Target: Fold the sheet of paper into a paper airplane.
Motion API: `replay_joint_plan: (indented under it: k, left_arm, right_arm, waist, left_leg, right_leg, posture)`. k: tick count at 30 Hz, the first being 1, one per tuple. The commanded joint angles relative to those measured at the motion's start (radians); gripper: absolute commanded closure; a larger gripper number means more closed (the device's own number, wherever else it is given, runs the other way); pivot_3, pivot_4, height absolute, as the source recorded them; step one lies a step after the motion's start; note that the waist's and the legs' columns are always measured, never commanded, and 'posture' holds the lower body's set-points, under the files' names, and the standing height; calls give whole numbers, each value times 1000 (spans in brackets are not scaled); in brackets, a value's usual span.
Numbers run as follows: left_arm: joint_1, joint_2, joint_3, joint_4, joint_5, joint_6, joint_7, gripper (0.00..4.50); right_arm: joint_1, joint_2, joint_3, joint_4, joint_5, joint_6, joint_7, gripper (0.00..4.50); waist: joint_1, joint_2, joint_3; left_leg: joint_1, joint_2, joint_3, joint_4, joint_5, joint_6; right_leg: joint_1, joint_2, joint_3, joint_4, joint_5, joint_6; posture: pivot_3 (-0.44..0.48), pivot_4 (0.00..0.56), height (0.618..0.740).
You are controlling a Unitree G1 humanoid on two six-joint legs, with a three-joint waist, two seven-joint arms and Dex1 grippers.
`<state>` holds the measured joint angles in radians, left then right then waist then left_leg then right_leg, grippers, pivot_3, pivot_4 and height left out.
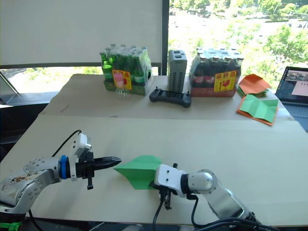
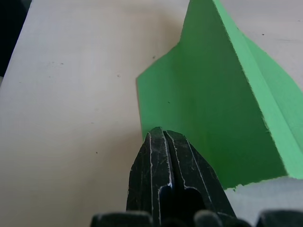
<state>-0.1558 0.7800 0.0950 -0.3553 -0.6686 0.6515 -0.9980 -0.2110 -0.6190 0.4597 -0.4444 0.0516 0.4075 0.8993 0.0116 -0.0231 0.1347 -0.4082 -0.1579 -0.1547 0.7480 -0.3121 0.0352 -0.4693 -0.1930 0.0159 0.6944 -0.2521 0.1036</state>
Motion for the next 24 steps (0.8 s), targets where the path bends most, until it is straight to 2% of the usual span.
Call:
replay_joint_plan:
  k: [1, 7, 13, 24]
  left_arm:
    - [-60, 1, -24, 20, 25, -35, -26, 4500]
    - [-174, -35, -175, 143, 124, -103, -109, 4500]
    - [-213, -71, -245, 252, 201, -169, -157, 4500]
    - [-163, -54, -291, 197, 251, -200, -212, 4500]
  right_arm:
    - [-6, 0, 7, -17, -3, 18, 9, 4443]
    - [-23, 19, 20, 23, -22, 68, -5, 4443]
    - [-17, 21, 31, 2, -31, 65, -2, 4443]
    - [-19, 34, 30, 4, -43, 60, -14, 4443]
  waist:
    - [0, 0, 0]
    - [-2, 0, 0]
    - [-4, 0, 0]
    - [-4, 0, 0]
  left_leg:
    - [0, 0, 0, 0, 0, 0]
    - [1, 0, 0, 0, 0, 0]
    - [1, 0, 0, 0, 0, 0]
    - [2, 0, 0, 0, 0, 0]
  right_leg:
    - [0, 0, 0, 0, 0, 0]
    - [2, 0, 0, 0, 0, 0]
    - [2, 0, 0, 0, 0, 0]
    - [2, 0, 0, 0, 0, 0]
  posture:
    - [0, 150, 675]
    - [0, 150, 675]
    - [0, 150, 675]
    - [0, 150, 675]
